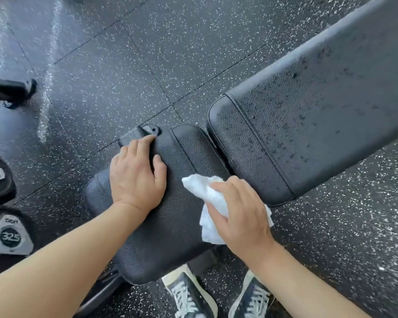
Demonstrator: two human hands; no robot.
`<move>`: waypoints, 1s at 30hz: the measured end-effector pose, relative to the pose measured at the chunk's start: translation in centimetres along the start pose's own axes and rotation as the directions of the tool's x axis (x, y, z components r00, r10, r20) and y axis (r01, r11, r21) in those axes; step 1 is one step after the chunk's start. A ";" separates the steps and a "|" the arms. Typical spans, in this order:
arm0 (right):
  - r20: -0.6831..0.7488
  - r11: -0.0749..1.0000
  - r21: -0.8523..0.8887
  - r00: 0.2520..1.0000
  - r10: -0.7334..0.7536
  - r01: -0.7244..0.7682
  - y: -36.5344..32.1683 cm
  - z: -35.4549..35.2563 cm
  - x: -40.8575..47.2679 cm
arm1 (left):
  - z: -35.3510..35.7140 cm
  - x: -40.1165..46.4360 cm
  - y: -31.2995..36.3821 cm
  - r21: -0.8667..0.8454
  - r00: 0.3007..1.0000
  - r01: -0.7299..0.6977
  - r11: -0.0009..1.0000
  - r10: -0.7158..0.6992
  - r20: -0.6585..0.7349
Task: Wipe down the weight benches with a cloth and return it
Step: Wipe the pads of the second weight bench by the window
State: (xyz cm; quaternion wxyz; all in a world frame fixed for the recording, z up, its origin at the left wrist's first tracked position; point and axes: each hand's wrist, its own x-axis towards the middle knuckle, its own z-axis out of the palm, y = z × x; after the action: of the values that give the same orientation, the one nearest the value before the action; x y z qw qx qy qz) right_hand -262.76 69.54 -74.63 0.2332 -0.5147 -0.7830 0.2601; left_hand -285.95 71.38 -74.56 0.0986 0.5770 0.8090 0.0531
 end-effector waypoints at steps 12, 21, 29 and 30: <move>-0.044 0.972 -0.188 0.990 0.135 -0.141 -4.9 5.0 14.5 | 0.1 -0.2 -0.5 -0.026 1.000 -0.007 1.000 0.007 -0.016; -0.009 0.974 -0.216 0.997 0.070 -0.070 -5.4 3.2 7.1 | -0.6 -0.2 -0.6 -0.046 0.998 -0.007 0.999 0.010 0.057; 0.125 0.930 -0.333 0.985 -0.120 0.155 -4.3 1.7 2.3 | -1.1 -0.2 -1.7 -0.096 0.986 -0.107 0.990 0.119 0.118; 0.130 0.929 -0.330 0.983 -0.131 0.167 -4.5 1.9 3.8 | -1.4 -0.3 -2.4 -0.113 0.977 -0.150 0.982 0.165 0.137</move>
State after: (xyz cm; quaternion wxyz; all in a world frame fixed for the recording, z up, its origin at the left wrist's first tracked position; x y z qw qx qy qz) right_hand -268.41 71.23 -72.75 0.1184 -0.4716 -0.8641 0.1298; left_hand -288.33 70.37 -73.67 0.1821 0.6360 0.7475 0.0599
